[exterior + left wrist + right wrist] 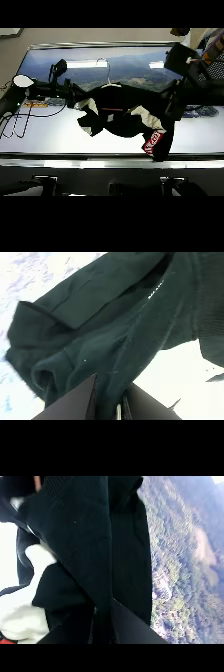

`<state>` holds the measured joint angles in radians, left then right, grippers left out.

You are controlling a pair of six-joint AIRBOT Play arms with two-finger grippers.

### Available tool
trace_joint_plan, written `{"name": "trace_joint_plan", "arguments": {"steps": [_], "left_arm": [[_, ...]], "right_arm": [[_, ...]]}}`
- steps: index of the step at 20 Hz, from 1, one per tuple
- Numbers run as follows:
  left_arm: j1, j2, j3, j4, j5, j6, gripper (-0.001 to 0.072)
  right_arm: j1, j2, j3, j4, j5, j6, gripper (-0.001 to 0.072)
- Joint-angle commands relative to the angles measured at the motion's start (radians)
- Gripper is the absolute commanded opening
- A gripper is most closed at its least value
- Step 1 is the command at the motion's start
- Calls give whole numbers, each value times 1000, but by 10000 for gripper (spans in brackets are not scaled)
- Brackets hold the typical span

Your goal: Fold the clothes and pants, and hang the long-sleeved shirts on hangers.

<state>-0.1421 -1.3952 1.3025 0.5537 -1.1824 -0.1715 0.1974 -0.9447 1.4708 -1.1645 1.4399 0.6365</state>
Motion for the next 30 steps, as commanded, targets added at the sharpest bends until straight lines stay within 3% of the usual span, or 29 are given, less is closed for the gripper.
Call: {"name": "trace_joint_plan", "arguments": {"steps": [1,8,9,11,13,15,18,20,21,24,25,27,29,30], "left_arm": [[-1,31,34,116,11,-44,37],[-3,98,39,181,93,-76,36],[-3,106,39,182,99,-75,36],[-3,117,39,182,112,-73,36],[-3,121,39,181,111,-72,36],[-3,123,39,181,111,-72,36],[-3,127,39,182,112,-72,36],[-3,127,39,191,119,-71,36],[-3,127,39,193,122,-63,36],[-13,129,39,209,133,-9,35],[-25,129,39,238,137,-7,35],[-50,130,39,282,137,-7,36],[-66,130,39,282,141,-7,35],[-69,130,39,282,144,-7,36]], "right_arm": [[1,-67,0,4,-22,-2,44],[1,-165,0,12,-125,-67,51],[1,-167,0,8,-139,-59,117],[-2,-163,0,-6,-200,0,319],[-2,-150,1,-28,-239,16,338],[-2,-129,1,-79,-240,19,297],[-2,-76,1,-203,-238,113,318],[-2,-41,1,-339,-232,237,432],[-14,-29,1,-396,-232,296,439],[-174,-31,-1,-310,-254,317,522],[-254,-42,-1,-219,-271,316,605],[-409,-86,-1,11,-212,219,662],[-484,-150,-1,214,-60,26,661],[-478,-183,-1,229,-26,-105,661]]}}
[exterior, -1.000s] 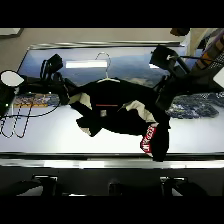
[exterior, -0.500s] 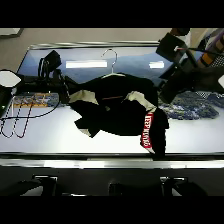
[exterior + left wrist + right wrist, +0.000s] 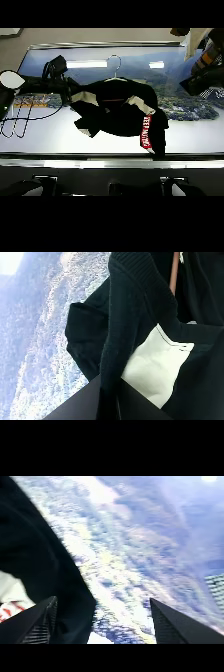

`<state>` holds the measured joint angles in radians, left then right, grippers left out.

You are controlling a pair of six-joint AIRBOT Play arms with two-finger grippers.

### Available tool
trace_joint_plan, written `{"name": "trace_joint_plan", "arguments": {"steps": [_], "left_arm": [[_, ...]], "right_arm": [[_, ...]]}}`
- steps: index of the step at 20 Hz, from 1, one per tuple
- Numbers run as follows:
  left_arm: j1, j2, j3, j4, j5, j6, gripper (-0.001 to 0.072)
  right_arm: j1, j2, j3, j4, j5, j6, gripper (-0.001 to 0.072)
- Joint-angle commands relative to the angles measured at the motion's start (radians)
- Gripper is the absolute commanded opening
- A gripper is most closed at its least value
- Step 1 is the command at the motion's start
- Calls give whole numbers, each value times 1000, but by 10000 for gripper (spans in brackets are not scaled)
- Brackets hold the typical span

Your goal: Fold the clothes and pants, and hang the long-sleeved shirts on hangers.

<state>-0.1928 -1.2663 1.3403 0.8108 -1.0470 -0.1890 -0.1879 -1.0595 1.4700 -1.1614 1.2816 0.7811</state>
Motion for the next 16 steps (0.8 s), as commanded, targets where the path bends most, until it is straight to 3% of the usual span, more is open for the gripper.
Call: {"name": "trace_joint_plan", "arguments": {"steps": [1,4,10,13,16], "left_arm": [[-22,1,1,24,13,10,36],[-25,1,1,24,24,10,36],[-25,1,1,24,24,10,36],[-25,1,1,25,24,10,36],[-25,1,1,25,24,10,36]], "right_arm": [[-76,-101,0,232,139,-349,661],[-36,-214,0,233,120,-435,660],[-21,-349,0,278,107,-444,661],[-6,-388,0,330,100,-575,660],[-6,-415,0,428,98,-620,659]]}}
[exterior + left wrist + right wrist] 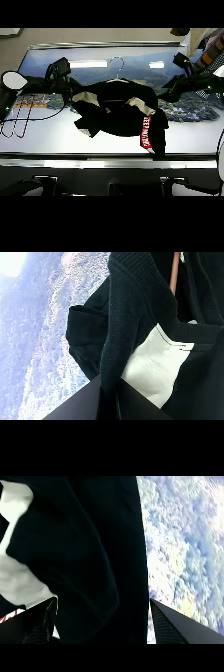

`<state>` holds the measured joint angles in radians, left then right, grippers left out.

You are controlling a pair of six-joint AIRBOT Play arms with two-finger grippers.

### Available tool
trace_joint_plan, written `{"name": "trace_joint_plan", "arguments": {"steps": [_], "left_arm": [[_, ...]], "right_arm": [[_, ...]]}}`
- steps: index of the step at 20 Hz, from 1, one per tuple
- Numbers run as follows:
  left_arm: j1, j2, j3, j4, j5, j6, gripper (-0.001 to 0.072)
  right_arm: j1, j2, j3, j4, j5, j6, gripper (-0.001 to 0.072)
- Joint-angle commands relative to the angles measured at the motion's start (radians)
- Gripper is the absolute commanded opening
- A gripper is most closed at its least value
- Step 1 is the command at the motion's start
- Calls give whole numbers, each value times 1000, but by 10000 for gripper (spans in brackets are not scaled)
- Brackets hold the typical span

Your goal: Fold the clothes and pants, and hang the long-sleeved shirts on hangers.

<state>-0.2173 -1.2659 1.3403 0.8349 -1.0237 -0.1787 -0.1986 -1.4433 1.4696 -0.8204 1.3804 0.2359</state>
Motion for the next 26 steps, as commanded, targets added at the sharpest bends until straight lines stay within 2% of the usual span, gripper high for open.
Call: {"name": "trace_joint_plan", "arguments": {"steps": [1,5,7,12,13,15,16,19,20,21,23,24,26], "left_arm": [[0,1,1,1,1,0,36],[0,1,1,1,0,-1,37],[0,1,1,1,1,0,37],[0,1,1,1,0,-2,37],[0,1,1,1,0,-4,37],[0,1,1,1,0,-4,37],[0,1,1,1,0,-4,37],[0,1,1,1,0,-4,37],[0,1,1,1,0,-4,37],[0,1,1,0,0,-4,37],[0,1,1,0,0,-6,42],[0,2,1,0,2,-17,60],[0,3,1,0,24,-88,278]], "right_arm": [[5,-38,0,109,-2,-89,658],[5,-79,0,181,-3,-125,656],[5,-106,0,233,2,-125,583],[55,-151,0,248,4,-125,583],[76,-158,0,245,-1,-125,540],[92,-156,2,212,-10,-125,282],[88,-152,2,211,-10,-125,201],[76,-119,4,171,-22,-125,197],[76,-105,4,168,-21,-125,100],[76,-91,4,150,-17,-124,49],[76,-59,4,107,11,-124,46],[76,-38,4,74,24,-124,45],[76,16,4,9,44,-115,41]]}}
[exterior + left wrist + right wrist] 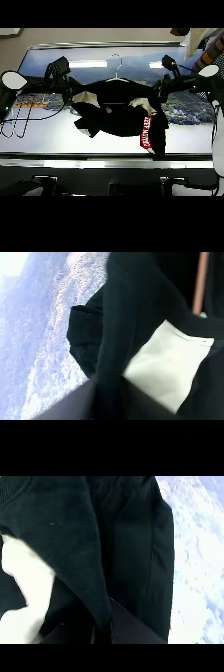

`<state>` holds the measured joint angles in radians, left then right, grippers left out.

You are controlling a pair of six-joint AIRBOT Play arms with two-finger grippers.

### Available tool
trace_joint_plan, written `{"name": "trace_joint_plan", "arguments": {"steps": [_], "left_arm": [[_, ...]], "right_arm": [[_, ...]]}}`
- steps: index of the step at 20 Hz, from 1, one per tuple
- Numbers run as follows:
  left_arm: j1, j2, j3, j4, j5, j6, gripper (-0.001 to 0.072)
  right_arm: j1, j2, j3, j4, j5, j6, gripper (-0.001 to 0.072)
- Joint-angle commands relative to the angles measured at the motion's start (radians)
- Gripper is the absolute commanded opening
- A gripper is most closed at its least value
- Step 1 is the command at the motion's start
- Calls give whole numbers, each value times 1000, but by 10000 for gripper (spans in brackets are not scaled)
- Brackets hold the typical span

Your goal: Fold the clothes and pants, and hang the long-sleeved shirts on hangers.

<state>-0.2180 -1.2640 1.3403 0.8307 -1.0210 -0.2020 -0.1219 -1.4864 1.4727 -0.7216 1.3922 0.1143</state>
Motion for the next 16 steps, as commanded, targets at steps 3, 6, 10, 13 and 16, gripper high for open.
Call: {"name": "trace_joint_plan", "arguments": {"steps": [3,6,10,13,16], "left_arm": [[1,14,1,4,126,-175,509],[6,32,1,4,232,-317,554],[42,50,1,5,253,-599,553],[55,71,1,5,252,-697,553],[54,85,1,5,251,-698,553]], "right_arm": [[0,164,1,-182,51,65,39],[0,286,1,-250,51,168,39],[0,448,1,-340,28,272,39],[0,581,1,-463,-144,639,39],[0,702,1,-695,-305,957,40]]}}
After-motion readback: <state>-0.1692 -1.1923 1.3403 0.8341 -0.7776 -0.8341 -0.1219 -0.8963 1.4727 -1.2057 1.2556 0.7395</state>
